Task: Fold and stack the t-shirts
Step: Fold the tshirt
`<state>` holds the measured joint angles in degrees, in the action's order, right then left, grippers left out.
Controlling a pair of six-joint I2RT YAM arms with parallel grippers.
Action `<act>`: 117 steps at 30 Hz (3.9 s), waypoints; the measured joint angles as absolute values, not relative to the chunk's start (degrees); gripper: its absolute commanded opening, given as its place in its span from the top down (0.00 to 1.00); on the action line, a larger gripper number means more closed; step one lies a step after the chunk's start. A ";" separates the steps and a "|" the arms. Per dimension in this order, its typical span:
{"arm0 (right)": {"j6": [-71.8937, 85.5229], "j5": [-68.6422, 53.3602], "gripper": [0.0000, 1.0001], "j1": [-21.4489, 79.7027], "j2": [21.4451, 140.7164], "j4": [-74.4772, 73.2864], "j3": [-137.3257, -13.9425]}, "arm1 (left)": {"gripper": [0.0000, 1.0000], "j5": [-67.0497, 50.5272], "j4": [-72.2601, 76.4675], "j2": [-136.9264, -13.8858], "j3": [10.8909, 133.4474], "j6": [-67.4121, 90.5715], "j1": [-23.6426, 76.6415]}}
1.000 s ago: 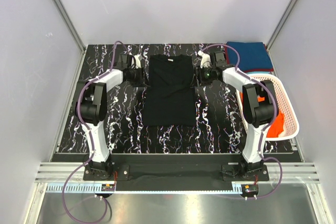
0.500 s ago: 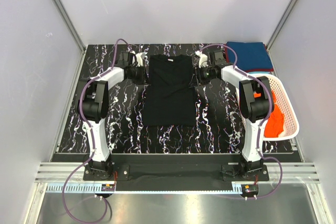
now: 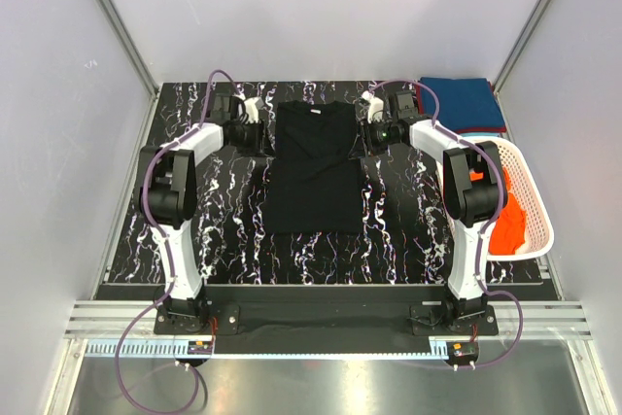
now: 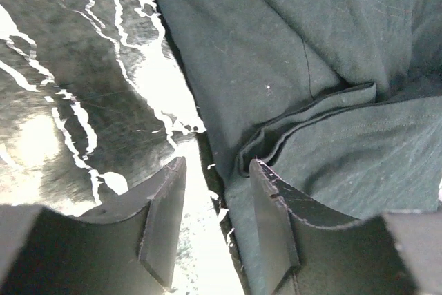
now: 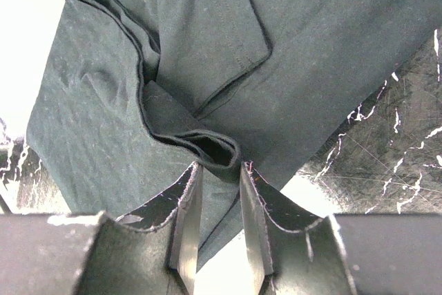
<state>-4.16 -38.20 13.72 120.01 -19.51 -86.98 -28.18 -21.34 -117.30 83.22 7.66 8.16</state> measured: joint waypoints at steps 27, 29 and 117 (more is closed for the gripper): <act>-3.55 -40.01 0.66 13.72 120.81 -19.62 -87.88 | 0.80 -33.10 -22.52 -117.16 81.84 4.64 8.01; -3.44 -40.01 0.79 13.72 120.81 -19.62 -87.88 | 0.89 -33.30 -22.57 -117.40 81.84 4.78 8.08; 12.62 -18.98 0.57 13.69 117.10 -24.56 -90.13 | 0.68 -16.08 -18.11 -117.95 87.26 20.64 9.23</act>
<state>12.62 -18.98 13.69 117.10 -24.56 -90.13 -16.08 -18.11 -117.95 87.26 20.64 9.23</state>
